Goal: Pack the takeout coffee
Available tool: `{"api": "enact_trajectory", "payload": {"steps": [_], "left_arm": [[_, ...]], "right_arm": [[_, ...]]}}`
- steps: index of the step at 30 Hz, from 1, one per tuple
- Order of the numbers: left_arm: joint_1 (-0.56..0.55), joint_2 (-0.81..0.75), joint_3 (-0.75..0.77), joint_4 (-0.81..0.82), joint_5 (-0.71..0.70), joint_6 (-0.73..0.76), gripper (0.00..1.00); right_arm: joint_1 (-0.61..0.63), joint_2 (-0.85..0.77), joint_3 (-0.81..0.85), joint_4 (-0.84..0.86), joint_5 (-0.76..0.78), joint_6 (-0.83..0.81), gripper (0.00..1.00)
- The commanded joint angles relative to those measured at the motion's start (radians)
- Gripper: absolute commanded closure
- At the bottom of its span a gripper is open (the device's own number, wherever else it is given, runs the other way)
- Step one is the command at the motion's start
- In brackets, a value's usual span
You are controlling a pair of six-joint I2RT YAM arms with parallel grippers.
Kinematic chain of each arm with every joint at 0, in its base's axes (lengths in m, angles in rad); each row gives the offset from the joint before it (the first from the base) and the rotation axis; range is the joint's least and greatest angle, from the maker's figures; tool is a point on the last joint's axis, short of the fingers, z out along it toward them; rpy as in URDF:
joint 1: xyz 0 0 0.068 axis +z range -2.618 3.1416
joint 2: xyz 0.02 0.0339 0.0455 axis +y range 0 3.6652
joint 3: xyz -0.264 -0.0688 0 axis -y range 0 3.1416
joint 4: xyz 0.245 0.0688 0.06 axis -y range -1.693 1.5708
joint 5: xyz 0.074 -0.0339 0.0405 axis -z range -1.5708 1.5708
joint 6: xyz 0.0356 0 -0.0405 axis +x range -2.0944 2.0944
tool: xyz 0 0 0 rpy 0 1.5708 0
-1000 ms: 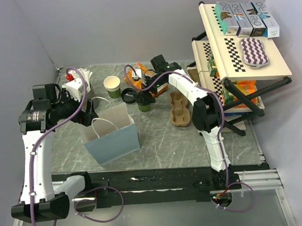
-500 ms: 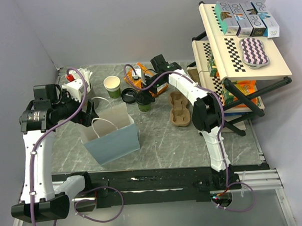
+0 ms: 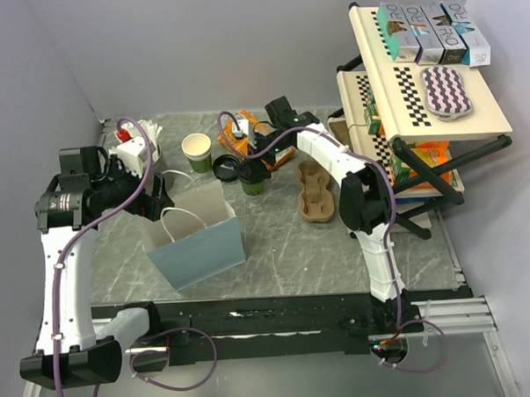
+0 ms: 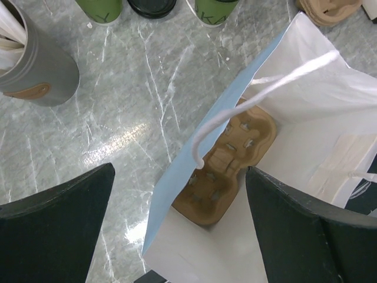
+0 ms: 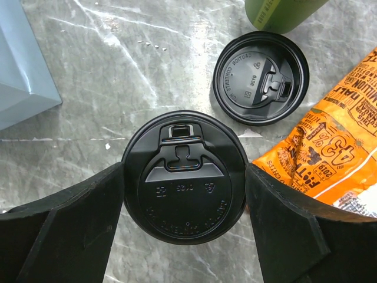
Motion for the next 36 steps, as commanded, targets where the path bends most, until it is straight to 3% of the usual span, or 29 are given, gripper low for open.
{"api": "enact_trajectory", "payload": {"steps": [1, 5, 6, 9, 11, 16, 22, 27, 32, 36], "left_arm": [[0.006, 0.003, 0.029, 0.048, 0.035, -0.028, 0.01], [0.006, 0.021, 0.095, 0.073, 0.075, -0.048, 0.02], [0.006, 0.027, 0.118, 0.079, 0.079, -0.048, 0.02], [0.006, 0.035, 0.132, 0.09, 0.084, -0.046, 0.01], [0.006, 0.033, 0.126, 0.094, 0.081, -0.034, 0.01], [0.007, 0.024, 0.089, 0.075, 0.037, 0.054, 0.01], [0.017, 0.059, 0.126, -0.068, 0.014, 0.199, 0.01], [0.02, 0.078, 0.105, -0.08, 0.032, 0.216, 0.02], [0.02, 0.122, 0.106, -0.054, 0.07, 0.204, 0.08], [0.021, 0.177, 0.15, -0.125, 0.151, 0.263, 0.22]], "right_arm": [[0.001, -0.131, -0.041, 0.041, 0.004, 0.033, 0.27], [0.001, -0.175, -0.057, 0.04, -0.008, 0.063, 0.42], [0.001, -0.187, -0.054, 0.033, -0.015, 0.067, 0.58], [0.001, -0.22, -0.061, 0.026, -0.016, 0.092, 0.87], [0.001, -0.235, -0.068, 0.027, -0.016, 0.112, 0.93], [0.001, -0.299, -0.068, -0.003, -0.034, 0.144, 0.96], [0.001, -0.411, -0.084, -0.039, -0.053, 0.17, 1.0], [0.004, -0.502, -0.129, -0.052, -0.085, 0.201, 1.0], [0.007, -0.554, -0.131, -0.081, -0.108, 0.219, 1.0], [0.013, -0.596, -0.086, -0.091, -0.122, 0.247, 1.0]]}}
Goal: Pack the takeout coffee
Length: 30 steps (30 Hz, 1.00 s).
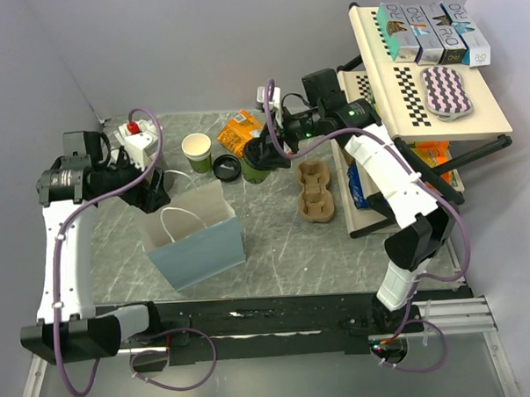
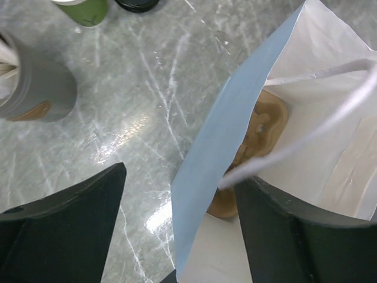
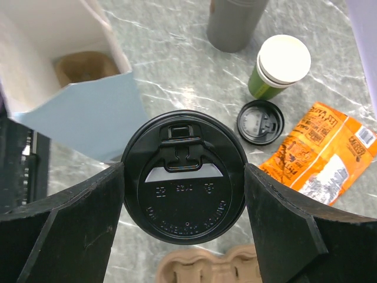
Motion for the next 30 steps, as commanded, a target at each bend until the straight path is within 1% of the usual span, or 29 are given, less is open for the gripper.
{"api": "enact_trajectory", "payload": {"steps": [1, 2, 3, 5, 6, 8, 9, 11, 12, 14, 16, 17, 18, 19, 22, 27, 30], "left_arm": [[0.006, 0.047, 0.06, -0.093, 0.123, 0.085, 0.23], [0.004, 0.053, 0.061, -0.11, 0.137, 0.098, 0.24], [0.003, 0.056, 0.058, -0.122, 0.149, 0.11, 0.28], [0.004, 0.054, 0.037, -0.127, 0.152, 0.108, 0.32], [0.004, 0.051, 0.028, -0.127, 0.157, 0.111, 0.37], [0.006, 0.053, 0.015, -0.125, 0.167, 0.111, 0.43], [0.006, 0.056, 0.015, -0.13, 0.175, 0.114, 0.49], [0.004, 0.064, 0.026, -0.156, 0.21, 0.125, 0.58], [0.004, 0.073, 0.031, -0.165, 0.221, 0.133, 0.66], [0.004, 0.079, 0.043, -0.184, 0.255, 0.145, 0.73], [0.004, 0.077, 0.048, -0.193, 0.276, 0.135, 0.84], [0.004, 0.073, 0.049, -0.191, 0.295, 0.134, 0.9], [0.004, 0.062, 0.049, -0.187, 0.302, 0.127, 0.99], [0.006, 0.056, 0.048, -0.185, 0.309, 0.122, 0.99], [0.004, 0.03, 0.049, -0.162, 0.321, 0.087, 0.99], [0.004, -0.036, 0.086, -0.075, 0.267, -0.002, 0.99], [0.006, -0.064, 0.123, -0.03, 0.232, -0.027, 0.99]], "right_arm": [[0.009, -0.087, 0.046, -0.018, -0.044, 0.06, 1.0], [0.011, -0.108, 0.048, -0.012, -0.043, 0.07, 1.0], [0.011, -0.119, 0.055, 0.005, -0.043, 0.083, 1.0], [0.018, -0.142, 0.08, 0.017, -0.056, 0.117, 1.0], [0.025, -0.147, 0.092, 0.019, -0.059, 0.124, 1.0], [0.046, -0.168, 0.113, 0.03, -0.067, 0.14, 1.0], [0.055, -0.174, 0.117, 0.033, -0.067, 0.143, 1.0], [0.095, -0.203, 0.11, 0.046, -0.063, 0.138, 1.0], [0.107, -0.216, 0.106, 0.054, -0.063, 0.138, 1.0], [0.161, -0.251, 0.085, 0.085, -0.038, 0.124, 1.0], [0.207, -0.28, 0.068, 0.105, -0.012, 0.091, 1.0], [0.227, -0.285, 0.058, 0.111, 0.0, 0.074, 1.0], [0.274, -0.288, 0.057, 0.111, 0.026, 0.057, 1.0], [0.294, -0.289, 0.054, 0.109, 0.034, 0.023, 1.0], [0.353, -0.277, 0.044, 0.114, 0.056, -0.003, 1.0], [0.394, -0.249, 0.075, 0.129, 0.08, -0.002, 1.0], [0.407, -0.248, 0.081, 0.138, 0.103, -0.001, 1.0]]}}
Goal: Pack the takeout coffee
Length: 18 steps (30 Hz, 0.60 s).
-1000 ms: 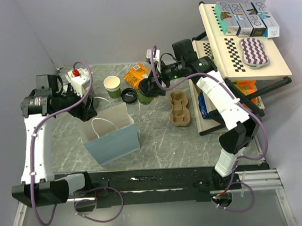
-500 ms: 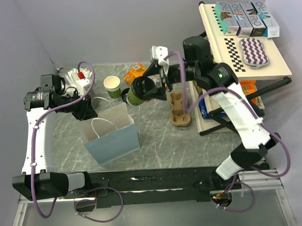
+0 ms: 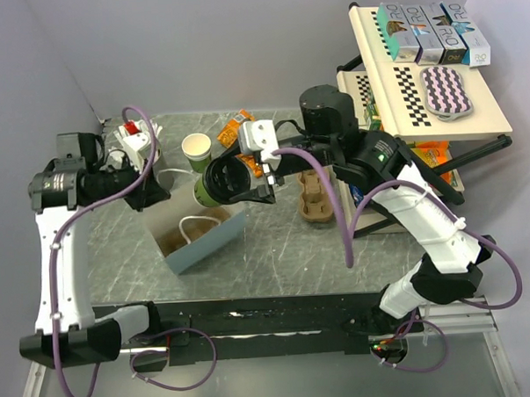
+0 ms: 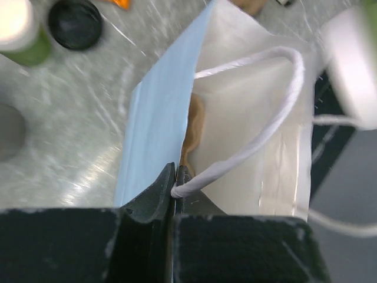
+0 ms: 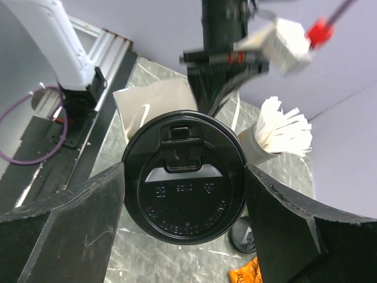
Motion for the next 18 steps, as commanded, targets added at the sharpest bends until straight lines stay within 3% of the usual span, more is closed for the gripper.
{"api": "enact_trajectory", "payload": {"steps": [1, 9, 12, 18], "left_arm": [[0.004, -0.07, 0.088, 0.103, -0.017, -0.058, 0.99], [-0.005, -0.16, -0.036, 0.253, -0.052, -0.021, 0.99], [-0.018, -0.205, -0.142, 0.339, -0.083, -0.025, 0.99], [-0.084, -0.216, -0.193, 0.405, -0.123, -0.082, 0.99]], "right_arm": [[0.023, -0.005, 0.02, 0.064, 0.042, -0.015, 1.0], [0.036, -0.039, -0.1, 0.148, 0.077, -0.047, 1.0], [0.037, -0.048, -0.158, 0.201, 0.082, -0.059, 1.0], [0.045, -0.028, -0.211, 0.227, 0.048, -0.081, 1.0]]}}
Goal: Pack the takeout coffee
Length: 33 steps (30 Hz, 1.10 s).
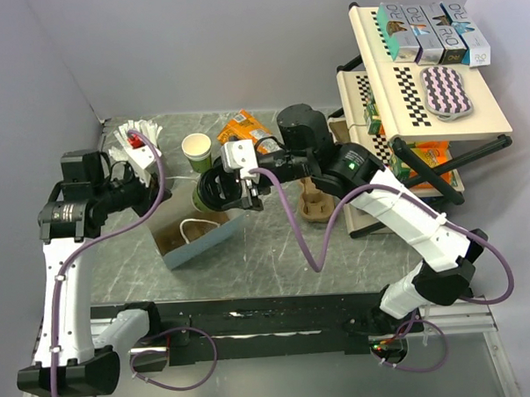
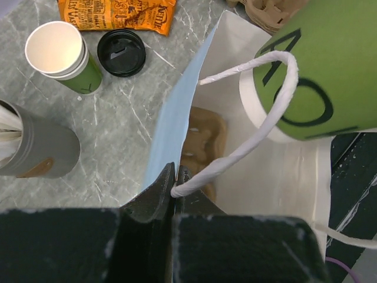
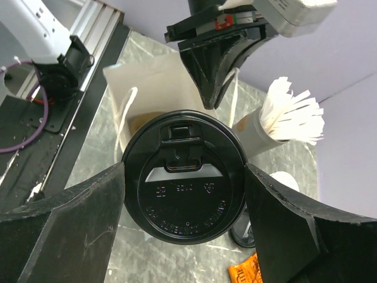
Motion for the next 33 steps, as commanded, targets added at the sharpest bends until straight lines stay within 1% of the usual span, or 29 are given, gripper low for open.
{"api": "enact_trajectory", "payload": {"steps": [1, 4, 9, 14, 17, 20, 26, 28, 33], "left_arm": [[-0.066, -0.018, -0.003, 0.126, -0.028, -0.05, 0.99], [-0.088, -0.021, -0.004, 0.149, -0.071, -0.07, 0.99], [-0.091, 0.005, 0.037, 0.132, -0.146, 0.019, 0.99], [-0.096, 0.031, 0.054, 0.131, -0.168, 0.1, 0.99], [-0.125, 0.038, 0.059, 0.138, -0.19, 0.12, 0.99], [-0.157, 0.038, 0.048, 0.138, -0.183, 0.12, 0.99], [-0.182, 0.015, -0.067, 0.172, -0.17, 0.082, 0.99], [-0.183, 0.01, -0.072, 0.181, -0.171, 0.053, 0.99], [-0.183, -0.002, -0.058, 0.184, -0.171, 0.034, 0.99]], "right_arm": [[0.016, -0.02, 0.008, 0.067, -0.028, -0.035, 1.0], [0.026, -0.015, 0.003, 0.06, -0.035, -0.047, 1.0], [0.032, -0.018, -0.012, 0.074, -0.025, -0.058, 1.0], [0.032, -0.032, -0.049, 0.102, -0.002, -0.064, 1.0], [0.032, -0.046, -0.092, 0.136, 0.017, -0.065, 1.0], [0.032, -0.052, -0.135, 0.162, 0.03, -0.07, 1.0], [0.03, -0.061, -0.221, 0.214, 0.031, -0.079, 1.0], [0.032, -0.059, -0.232, 0.208, 0.024, -0.099, 1.0], [0.043, -0.072, -0.271, 0.22, 0.036, -0.166, 1.0]]}}
